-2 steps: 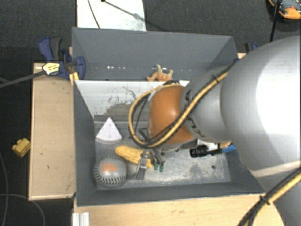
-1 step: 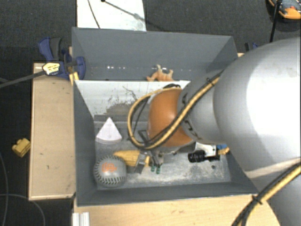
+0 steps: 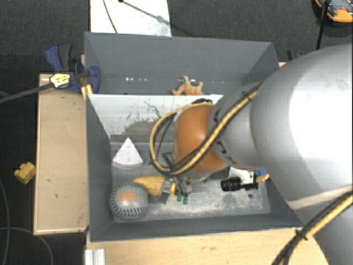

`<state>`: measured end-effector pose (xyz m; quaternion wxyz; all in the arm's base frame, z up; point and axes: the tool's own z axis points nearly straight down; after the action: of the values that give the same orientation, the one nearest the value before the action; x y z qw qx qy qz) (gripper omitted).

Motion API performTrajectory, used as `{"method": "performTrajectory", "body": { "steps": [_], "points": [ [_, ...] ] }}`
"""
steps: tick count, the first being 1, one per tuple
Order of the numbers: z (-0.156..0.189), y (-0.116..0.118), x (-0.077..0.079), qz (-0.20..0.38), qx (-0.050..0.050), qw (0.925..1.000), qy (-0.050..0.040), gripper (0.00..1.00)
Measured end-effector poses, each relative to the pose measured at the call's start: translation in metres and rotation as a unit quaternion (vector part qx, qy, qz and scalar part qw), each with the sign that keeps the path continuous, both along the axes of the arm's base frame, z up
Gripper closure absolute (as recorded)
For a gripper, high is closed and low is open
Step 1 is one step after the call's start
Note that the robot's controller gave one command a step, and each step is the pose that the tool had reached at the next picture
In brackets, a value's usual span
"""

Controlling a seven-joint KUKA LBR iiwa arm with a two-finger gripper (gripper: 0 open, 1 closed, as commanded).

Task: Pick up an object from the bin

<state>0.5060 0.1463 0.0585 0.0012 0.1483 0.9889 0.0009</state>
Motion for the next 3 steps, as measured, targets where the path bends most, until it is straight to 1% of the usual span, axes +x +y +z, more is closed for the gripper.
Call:
{"method": "performTrajectory", "body": {
  "steps": [1, 2, 3],
  "points": [
    [0.006, -0.001, -0.002, -0.002, -0.001, 1.0, 0.0032, 1.0],
    [0.025, -0.001, -0.003, -0.001, -0.001, 1.0, 0.0048, 1.0],
    [0.044, 0.0, -0.001, -0.001, -0.001, 1.0, 0.0022, 1.0]
  ]
}}
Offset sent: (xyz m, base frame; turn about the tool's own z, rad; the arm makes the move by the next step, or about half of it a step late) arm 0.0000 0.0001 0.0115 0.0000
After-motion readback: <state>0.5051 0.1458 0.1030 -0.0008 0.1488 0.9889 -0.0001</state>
